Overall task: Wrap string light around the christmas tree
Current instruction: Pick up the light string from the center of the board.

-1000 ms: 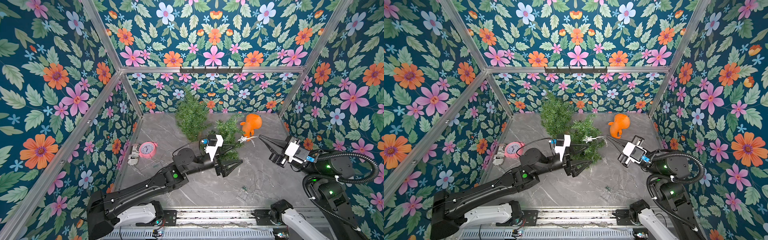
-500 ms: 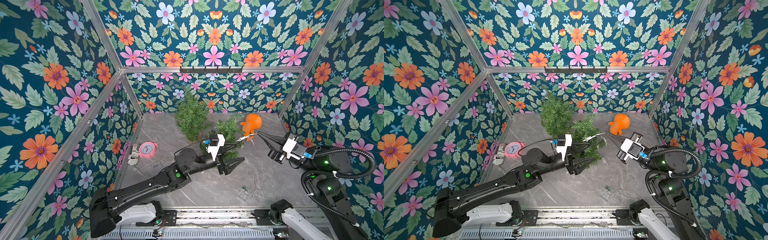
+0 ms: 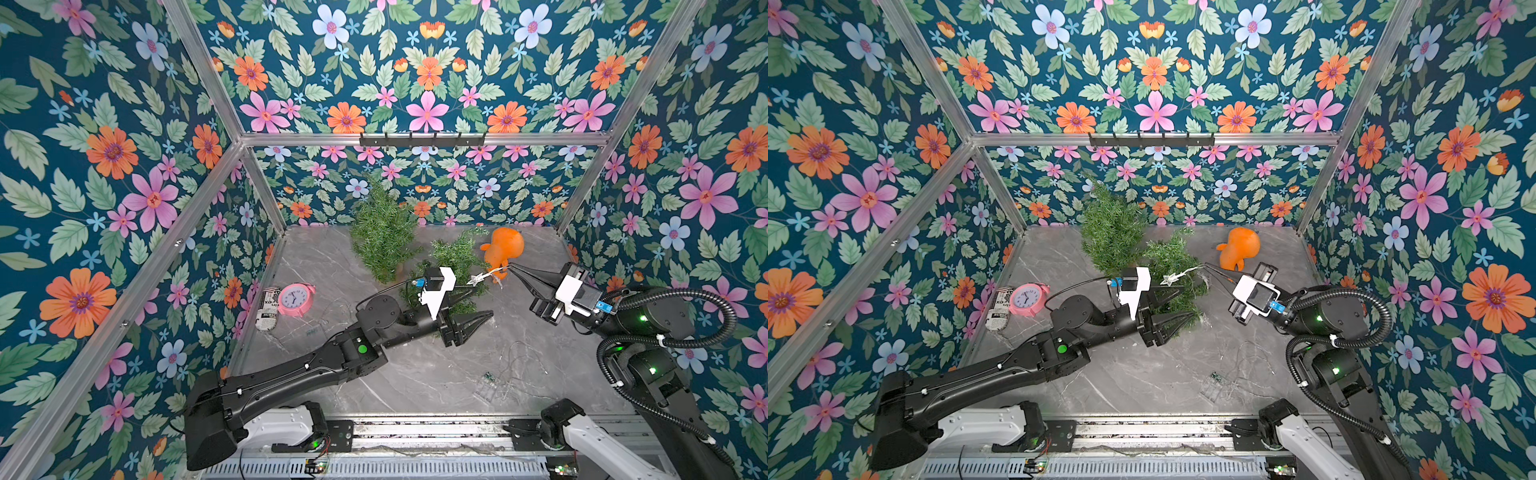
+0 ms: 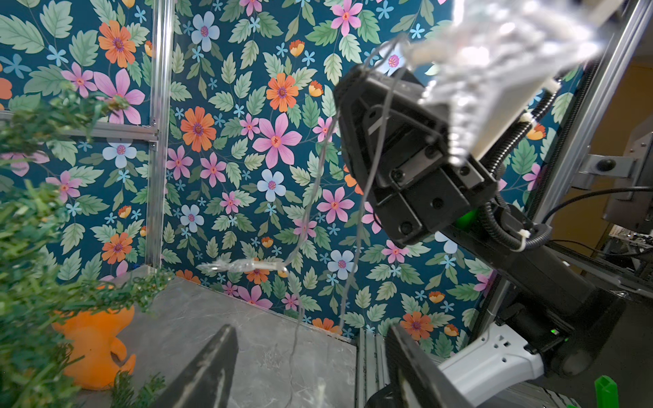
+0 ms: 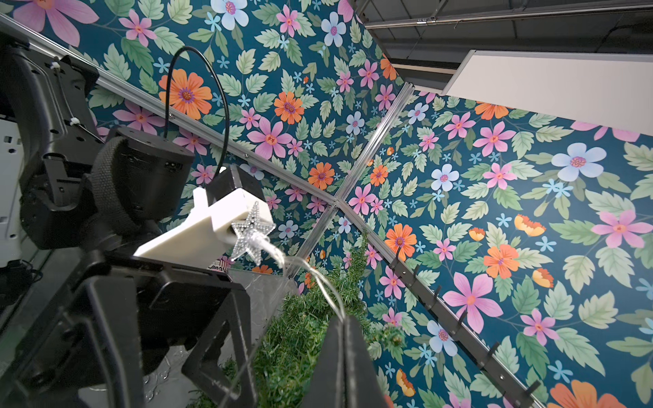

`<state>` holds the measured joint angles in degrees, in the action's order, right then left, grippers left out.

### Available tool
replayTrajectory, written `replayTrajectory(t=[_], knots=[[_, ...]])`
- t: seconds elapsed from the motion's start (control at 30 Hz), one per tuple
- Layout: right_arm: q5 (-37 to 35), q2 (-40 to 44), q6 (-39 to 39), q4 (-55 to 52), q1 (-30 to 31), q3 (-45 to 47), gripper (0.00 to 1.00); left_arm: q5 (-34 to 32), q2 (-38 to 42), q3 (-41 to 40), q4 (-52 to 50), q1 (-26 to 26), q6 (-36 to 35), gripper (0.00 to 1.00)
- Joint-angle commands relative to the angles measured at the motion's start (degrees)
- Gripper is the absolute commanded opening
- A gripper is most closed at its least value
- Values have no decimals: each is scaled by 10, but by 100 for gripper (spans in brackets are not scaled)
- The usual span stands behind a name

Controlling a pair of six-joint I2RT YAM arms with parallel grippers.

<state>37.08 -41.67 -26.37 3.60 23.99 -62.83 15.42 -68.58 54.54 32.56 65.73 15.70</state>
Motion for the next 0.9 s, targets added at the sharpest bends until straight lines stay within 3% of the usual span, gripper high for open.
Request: replayTrajectory(t=[0.0,0.17,0.23,0.33,0.47,0.67,0.87], knots=[[-14,-5,-19,8,8,-3,0,10,-10,9,25,1,-5,66],[-24,-11,-27,9,15,-4,0,9,-17,8,27,1,-7,56],[-27,-15,-30,12,20,-4,0,-1,-18,7,25,1,-10,46],[-41,-18,-39,12,27,-4,0,-9,-14,9,16,1,-17,18],[-93,-25,-39,9,32,-8,0,-27,0,8,-7,1,-21,0],[-171,-36,-34,4,35,-15,0,-67,30,10,-55,1,-49,0],[-261,-86,-41,-53,49,-69,0,-162,48,72,-141,1,-109,0]])
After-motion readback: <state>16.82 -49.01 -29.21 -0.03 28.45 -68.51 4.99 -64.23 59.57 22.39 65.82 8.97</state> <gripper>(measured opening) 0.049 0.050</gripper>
